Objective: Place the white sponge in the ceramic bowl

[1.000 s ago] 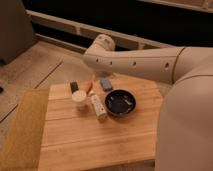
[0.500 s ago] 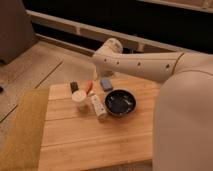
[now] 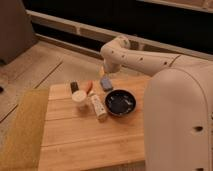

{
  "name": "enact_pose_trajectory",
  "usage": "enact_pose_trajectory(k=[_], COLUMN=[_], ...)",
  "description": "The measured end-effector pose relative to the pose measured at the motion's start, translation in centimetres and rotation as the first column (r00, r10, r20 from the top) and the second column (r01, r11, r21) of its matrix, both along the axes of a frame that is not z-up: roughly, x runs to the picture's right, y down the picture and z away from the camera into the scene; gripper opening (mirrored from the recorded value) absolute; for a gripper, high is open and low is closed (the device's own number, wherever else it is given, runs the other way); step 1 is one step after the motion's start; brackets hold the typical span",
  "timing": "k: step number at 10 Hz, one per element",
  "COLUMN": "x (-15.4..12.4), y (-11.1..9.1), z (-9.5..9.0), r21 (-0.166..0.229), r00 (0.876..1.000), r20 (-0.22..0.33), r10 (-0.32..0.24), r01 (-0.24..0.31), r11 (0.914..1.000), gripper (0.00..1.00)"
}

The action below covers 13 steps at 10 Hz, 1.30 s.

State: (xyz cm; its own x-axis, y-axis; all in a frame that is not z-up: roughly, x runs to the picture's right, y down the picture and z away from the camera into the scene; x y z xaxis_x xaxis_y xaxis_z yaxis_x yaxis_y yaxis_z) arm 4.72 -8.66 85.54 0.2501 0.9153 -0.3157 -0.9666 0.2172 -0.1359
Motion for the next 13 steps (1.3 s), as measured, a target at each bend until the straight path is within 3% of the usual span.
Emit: enact_pose_trajectory(k=[2, 3, 6, 10, 13], x=[1.1, 1.3, 0.6, 1.1, 1.6], y=[-1.1, -2.4, -4.6, -4.3, -2.0], z=[1.4, 2.5, 3.6, 3.5, 4.6], r21=[-0.008, 0.015, 0.061, 0.054, 0.001], r00=[1.0, 0.999, 0.995, 0.995, 0.987], r20=[0.007, 0.034, 0.087, 0.08, 0.087], r10=[0.018, 0.037, 0.044, 0.059, 0.136], r01=[-0.017, -0.037, -0.05, -0.063, -0.137], r11=[0.9998, 0.9992, 0.9969, 0.9965, 0.9906], gripper=[0.65, 0.65, 0.65, 0.65, 0.65])
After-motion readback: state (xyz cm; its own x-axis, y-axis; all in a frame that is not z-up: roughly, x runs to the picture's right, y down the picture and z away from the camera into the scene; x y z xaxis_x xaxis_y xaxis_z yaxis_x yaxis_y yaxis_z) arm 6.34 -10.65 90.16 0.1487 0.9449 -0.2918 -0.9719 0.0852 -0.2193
